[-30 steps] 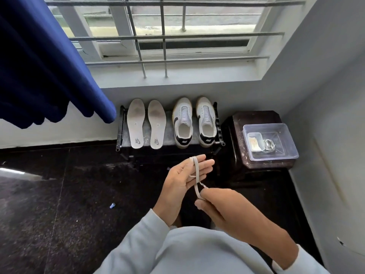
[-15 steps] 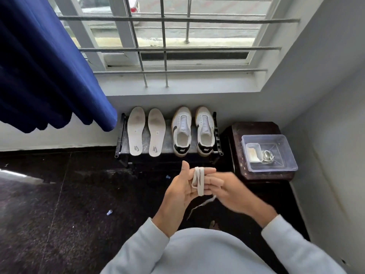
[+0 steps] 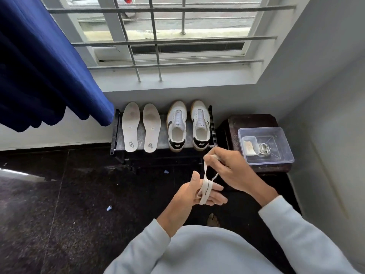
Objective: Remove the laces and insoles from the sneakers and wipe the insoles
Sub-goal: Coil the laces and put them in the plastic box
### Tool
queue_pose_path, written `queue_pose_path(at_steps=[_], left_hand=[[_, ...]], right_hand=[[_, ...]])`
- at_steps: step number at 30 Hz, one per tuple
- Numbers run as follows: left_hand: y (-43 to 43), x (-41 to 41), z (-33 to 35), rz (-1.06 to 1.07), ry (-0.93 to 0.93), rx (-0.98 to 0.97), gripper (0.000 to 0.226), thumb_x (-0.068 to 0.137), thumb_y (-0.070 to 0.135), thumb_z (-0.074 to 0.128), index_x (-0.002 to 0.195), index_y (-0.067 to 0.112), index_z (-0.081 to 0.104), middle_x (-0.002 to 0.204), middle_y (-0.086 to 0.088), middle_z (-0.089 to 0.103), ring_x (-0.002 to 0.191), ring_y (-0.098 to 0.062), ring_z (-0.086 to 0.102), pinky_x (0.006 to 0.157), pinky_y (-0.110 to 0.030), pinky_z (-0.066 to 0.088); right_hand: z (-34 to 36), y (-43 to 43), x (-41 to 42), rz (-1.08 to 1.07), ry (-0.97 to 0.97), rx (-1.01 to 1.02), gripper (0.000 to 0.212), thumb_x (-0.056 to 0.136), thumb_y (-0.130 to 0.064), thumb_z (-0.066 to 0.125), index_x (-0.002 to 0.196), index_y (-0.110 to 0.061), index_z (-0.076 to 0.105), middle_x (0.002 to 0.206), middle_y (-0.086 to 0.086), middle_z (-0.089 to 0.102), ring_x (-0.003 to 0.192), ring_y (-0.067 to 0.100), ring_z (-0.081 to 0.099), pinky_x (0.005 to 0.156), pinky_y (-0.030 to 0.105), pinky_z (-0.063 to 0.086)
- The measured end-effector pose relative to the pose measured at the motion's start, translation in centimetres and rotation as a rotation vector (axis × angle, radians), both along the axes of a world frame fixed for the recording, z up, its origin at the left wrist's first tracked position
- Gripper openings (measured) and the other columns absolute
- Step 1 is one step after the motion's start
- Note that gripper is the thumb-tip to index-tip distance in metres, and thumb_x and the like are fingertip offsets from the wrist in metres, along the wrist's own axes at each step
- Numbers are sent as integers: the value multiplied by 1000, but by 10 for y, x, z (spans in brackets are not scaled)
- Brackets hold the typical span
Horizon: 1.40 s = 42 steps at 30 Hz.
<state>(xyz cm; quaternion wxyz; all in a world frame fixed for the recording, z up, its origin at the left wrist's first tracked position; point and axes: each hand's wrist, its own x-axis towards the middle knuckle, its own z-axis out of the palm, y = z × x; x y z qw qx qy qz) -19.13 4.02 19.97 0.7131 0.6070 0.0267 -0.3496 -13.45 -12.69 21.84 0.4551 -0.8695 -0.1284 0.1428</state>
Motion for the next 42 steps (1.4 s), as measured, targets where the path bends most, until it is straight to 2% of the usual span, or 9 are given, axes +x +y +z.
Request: queue_pose_path(at_steps=[4,8,13,20,24,30,34,38,42], left_hand=[[5,0,13,159,-30,-117,90,72,91,36,104,16,75,92,-6,79,93,-16,74,81,-23,58],[12,3,5,330,-94,-46,77,96,58,15,118,6,67,109,-14,76,108,-24,71,91,-28,56],[10,-1,-16,214,-82,162,71,99,62,18,106,19,74,97,-2,79,97,-13,73,93,-31,53],[7,-2,-2,52,-20,-40,98,59,99,37,101,17,72,87,2,80,89,-12,76,81,-22,57],[14,0,6,242,-94,-91,99,70,93,37,113,11,72,106,-13,77,106,-23,72,87,-26,57],[24,4,-8,272,-132,106,75,92,61,17,116,13,69,106,-6,78,106,-17,72,96,-31,53],[27,-1,-18,133,-51,154,78,81,84,21,97,33,77,96,5,79,98,-10,73,93,-30,53],[27,0,-5,-9,-18,12,103,58,100,36,105,15,70,92,-2,80,93,-15,75,83,-23,57],[32,-4,9,175,-17,-137,99,80,82,28,122,-1,65,114,-25,72,108,-29,69,89,-27,56]], right_hand=[[-38,2,-30,116,132,-41,17,98,-28,59,87,-20,70,79,-8,65,74,4,59,72,39,53],[-29,6,-72,236,109,-172,29,109,-23,47,84,-24,62,70,-21,54,67,-4,55,69,15,36],[23,6,-54,181,58,-32,26,107,-30,50,82,-29,58,69,-1,62,61,13,53,60,29,46],[-10,6,1,32,123,-36,21,104,-20,60,84,-17,64,54,-22,56,52,-1,49,55,12,39],[-38,12,-34,170,157,-70,22,99,-18,53,89,-11,71,80,-15,67,71,-5,59,74,37,57],[-6,17,-67,275,125,-97,28,108,-32,48,83,-26,61,64,-14,50,61,8,49,59,20,38],[19,18,-35,163,24,-35,23,107,-20,53,85,-20,62,68,-13,56,62,3,53,59,12,39],[-4,16,-8,27,83,-30,24,106,-23,56,84,-18,64,59,-14,56,55,4,49,56,15,37],[-43,25,-32,148,167,-68,22,102,-14,53,89,-11,70,76,-26,66,71,-6,62,71,21,51]])
